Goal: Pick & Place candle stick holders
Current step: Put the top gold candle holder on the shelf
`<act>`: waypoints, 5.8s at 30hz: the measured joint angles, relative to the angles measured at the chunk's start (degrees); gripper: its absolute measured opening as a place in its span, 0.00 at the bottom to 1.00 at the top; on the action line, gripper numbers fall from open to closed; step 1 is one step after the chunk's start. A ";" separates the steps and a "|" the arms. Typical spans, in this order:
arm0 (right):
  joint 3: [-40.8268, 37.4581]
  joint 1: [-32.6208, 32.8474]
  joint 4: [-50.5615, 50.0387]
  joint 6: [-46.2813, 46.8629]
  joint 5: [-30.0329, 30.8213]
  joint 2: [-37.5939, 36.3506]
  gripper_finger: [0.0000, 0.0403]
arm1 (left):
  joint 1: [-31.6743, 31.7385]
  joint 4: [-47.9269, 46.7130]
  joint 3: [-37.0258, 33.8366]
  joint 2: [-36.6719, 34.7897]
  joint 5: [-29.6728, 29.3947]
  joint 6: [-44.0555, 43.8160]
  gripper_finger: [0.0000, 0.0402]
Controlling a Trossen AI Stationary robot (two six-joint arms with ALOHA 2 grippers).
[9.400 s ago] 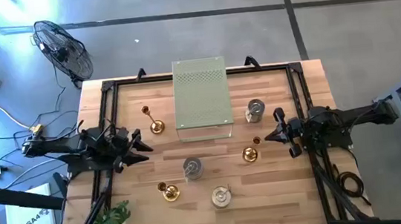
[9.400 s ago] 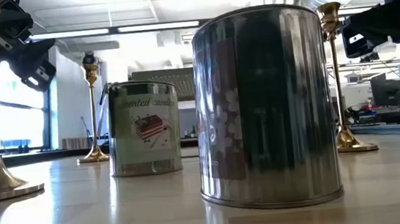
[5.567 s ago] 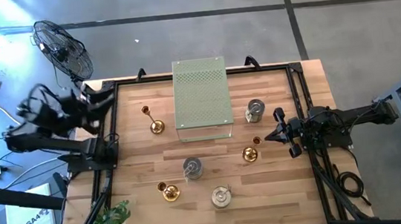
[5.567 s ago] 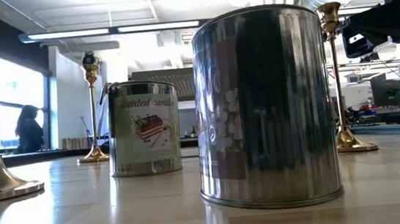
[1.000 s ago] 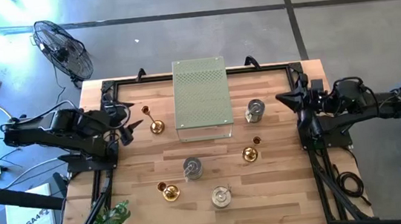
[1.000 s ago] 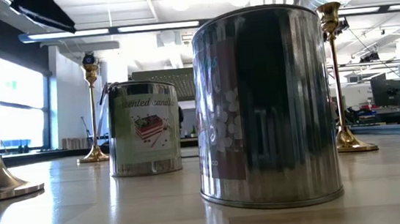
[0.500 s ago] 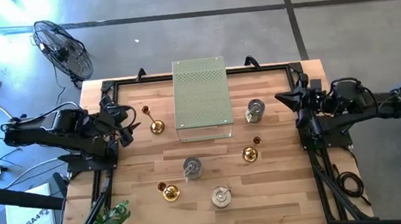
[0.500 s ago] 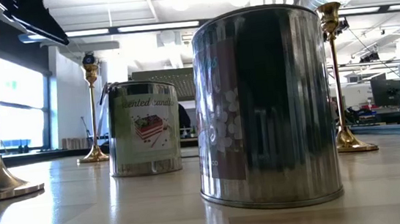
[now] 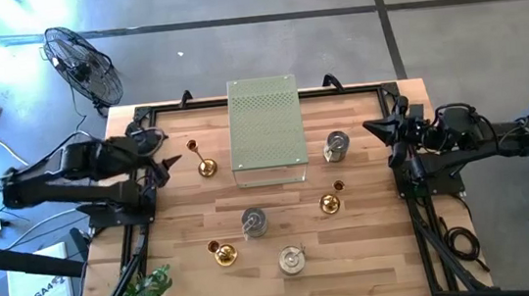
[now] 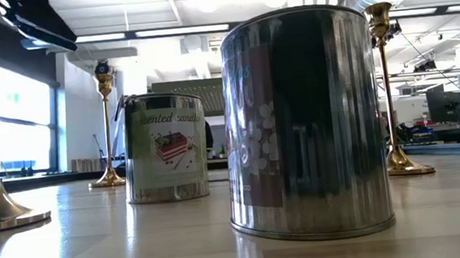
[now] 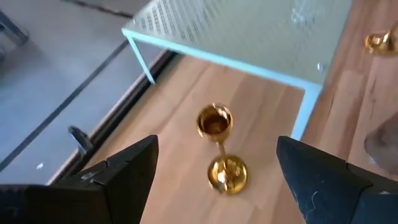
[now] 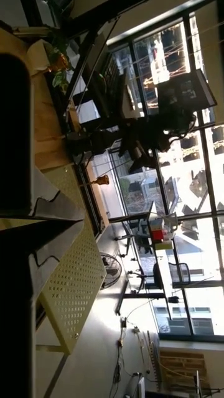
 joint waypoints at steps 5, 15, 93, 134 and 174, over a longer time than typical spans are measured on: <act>0.00 -0.02 -0.01 0.46 -0.02 0.00 0.01 | 7.69 9.51 -3.87 -0.37 10.43 6.26 0.80; 0.00 -0.02 -0.07 2.62 -3.04 0.00 0.01 | 20.86 11.08 -7.85 -0.02 19.19 8.76 0.80; -0.02 -0.01 -5.24 1.27 -2.36 0.02 0.01 | 27.52 8.59 6.17 13.61 38.81 13.91 0.24; -0.02 0.00 -7.23 9.09 -9.26 0.72 0.01 | 44.06 -4.00 69.21 62.00 52.75 28.72 0.24; -0.02 0.00 -7.25 8.98 -9.50 5.60 0.01 | 44.04 -3.20 69.13 71.01 53.79 31.68 0.24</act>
